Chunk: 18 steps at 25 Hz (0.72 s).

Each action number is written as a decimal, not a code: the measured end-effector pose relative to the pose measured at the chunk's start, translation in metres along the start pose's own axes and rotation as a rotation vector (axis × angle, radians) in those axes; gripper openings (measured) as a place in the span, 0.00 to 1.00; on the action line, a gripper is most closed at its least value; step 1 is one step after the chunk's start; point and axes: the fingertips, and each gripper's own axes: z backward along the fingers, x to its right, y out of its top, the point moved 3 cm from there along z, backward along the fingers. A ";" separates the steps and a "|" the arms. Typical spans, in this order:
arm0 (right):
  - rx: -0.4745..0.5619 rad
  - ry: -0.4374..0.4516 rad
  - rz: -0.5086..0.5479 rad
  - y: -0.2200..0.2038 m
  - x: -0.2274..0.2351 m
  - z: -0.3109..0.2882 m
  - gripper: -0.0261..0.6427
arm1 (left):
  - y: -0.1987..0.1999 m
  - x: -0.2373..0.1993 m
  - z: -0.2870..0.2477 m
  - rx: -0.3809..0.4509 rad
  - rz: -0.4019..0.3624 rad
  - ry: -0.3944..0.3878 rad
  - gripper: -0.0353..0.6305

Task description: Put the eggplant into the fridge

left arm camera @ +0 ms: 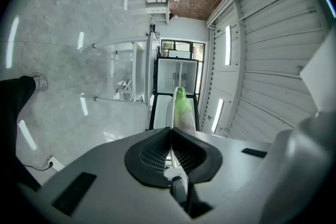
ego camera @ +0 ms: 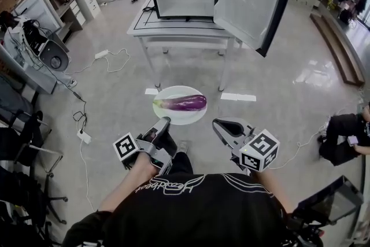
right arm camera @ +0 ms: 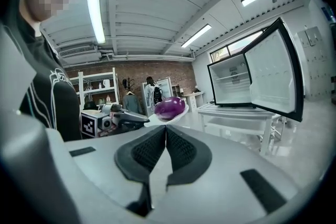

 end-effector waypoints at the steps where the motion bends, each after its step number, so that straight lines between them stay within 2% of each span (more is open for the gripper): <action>1: -0.002 -0.004 -0.004 0.001 0.006 -0.007 0.05 | 0.008 -0.001 -0.007 -0.004 0.003 0.003 0.08; 6: -0.014 -0.024 -0.022 0.012 0.038 -0.048 0.05 | 0.050 0.000 -0.043 -0.022 0.016 0.015 0.08; 18: -0.054 -0.054 -0.042 0.058 0.118 -0.178 0.05 | 0.181 0.013 -0.136 -0.049 0.032 0.031 0.08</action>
